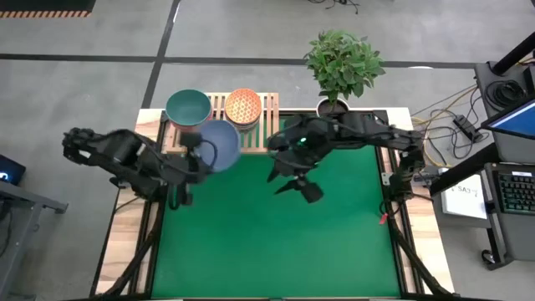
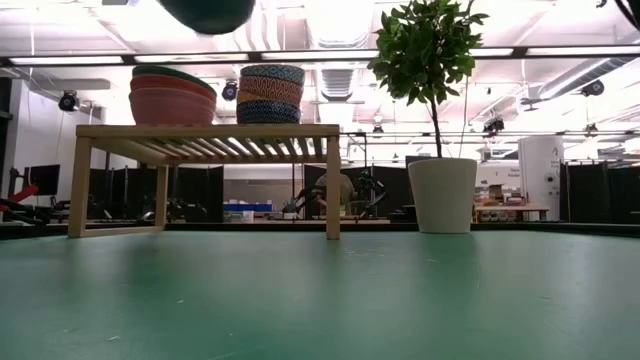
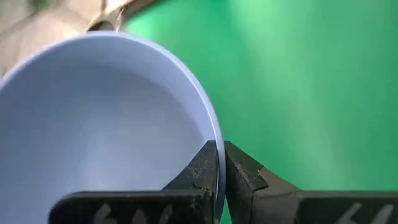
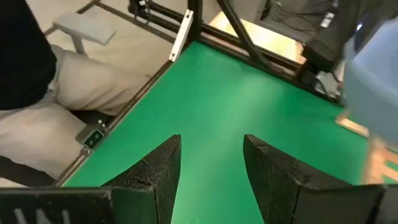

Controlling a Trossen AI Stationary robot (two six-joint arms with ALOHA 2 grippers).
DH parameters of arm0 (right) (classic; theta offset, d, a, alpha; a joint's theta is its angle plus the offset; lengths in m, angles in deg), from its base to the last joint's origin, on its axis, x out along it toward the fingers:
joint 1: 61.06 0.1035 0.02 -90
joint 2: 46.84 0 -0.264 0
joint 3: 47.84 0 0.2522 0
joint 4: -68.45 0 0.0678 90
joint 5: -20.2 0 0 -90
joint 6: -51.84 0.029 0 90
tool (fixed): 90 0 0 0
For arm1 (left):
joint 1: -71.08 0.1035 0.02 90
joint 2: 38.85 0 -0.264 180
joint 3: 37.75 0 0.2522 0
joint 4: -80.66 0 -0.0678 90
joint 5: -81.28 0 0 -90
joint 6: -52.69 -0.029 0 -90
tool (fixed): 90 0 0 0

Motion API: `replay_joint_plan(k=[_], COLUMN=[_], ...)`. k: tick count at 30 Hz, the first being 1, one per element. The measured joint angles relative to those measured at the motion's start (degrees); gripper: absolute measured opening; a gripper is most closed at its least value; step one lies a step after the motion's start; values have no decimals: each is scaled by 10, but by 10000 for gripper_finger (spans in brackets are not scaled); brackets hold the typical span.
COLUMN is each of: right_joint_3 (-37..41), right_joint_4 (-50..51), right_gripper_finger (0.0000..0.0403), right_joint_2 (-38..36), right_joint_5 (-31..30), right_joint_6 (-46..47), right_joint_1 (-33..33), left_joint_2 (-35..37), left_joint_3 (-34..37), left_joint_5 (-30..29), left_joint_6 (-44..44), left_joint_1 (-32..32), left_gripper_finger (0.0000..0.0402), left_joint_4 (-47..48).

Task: Place and stack bowls onto a shelf
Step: Stack the blue bowl on top of the green bowl on the shelf

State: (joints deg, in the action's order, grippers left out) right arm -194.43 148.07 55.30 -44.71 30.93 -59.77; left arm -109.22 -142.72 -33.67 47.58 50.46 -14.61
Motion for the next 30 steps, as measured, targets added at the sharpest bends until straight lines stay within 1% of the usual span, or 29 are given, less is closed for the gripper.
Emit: replay_joint_plan(k=[2, 4, 7, 9, 11, 15, 17, 18, 20, 22, 25, 30], right_joint_3=[0, 0, 0, 0, 3, 14, 25, 32, 47, 63, 77, 97], right_joint_4=[-1, -7, -11, -10, -8, 15, 25, 29, 30, 30, 29, 28], right_gripper_finger=[164, 164, 164, 164, 164, 164, 164, 164, 164, 164, 164, 164], right_joint_2=[-16, -29, -45, -49, -51, -50, -50, -50, -50, -50, -50, -51], right_joint_5=[-14, -26, -26, -24, -25, -24, -21, -20, -19, -20, -20, -20], right_joint_6=[-3, -12, -14, -14, -14, -15, -14, -12, -11, -11, -11, -11], right_joint_1=[-2, -3, -2, -1, -2, -2, -1, 0, 0, 2, 2, 2], left_joint_2=[1, 1, 2, 1, 1, 2, 0, 0, -1, 0, 1, -12], left_joint_3=[-33, -67, -114, -135, -142, -125, -109, -99, -79, -62, -43, -41], left_joint_5=[-28, -57, -73, -71, -44, 55, 100, 112, 122, 123, 125, 122], left_joint_6=[23, 28, 22, 7, -13, -48, -56, -63, -77, -86, -94, -89], left_joint_1=[17, 42, 113, 179, 248, 390, 444, 465, 490, 502, 504, 504], left_gripper_finger=[1, 1, 1, 1, 1, 1, 1, 1, 1, 0, 0, 0], left_joint_4=[66, 102, 135, 141, 145, 143, 140, 138, 131, 111, 89, 86])
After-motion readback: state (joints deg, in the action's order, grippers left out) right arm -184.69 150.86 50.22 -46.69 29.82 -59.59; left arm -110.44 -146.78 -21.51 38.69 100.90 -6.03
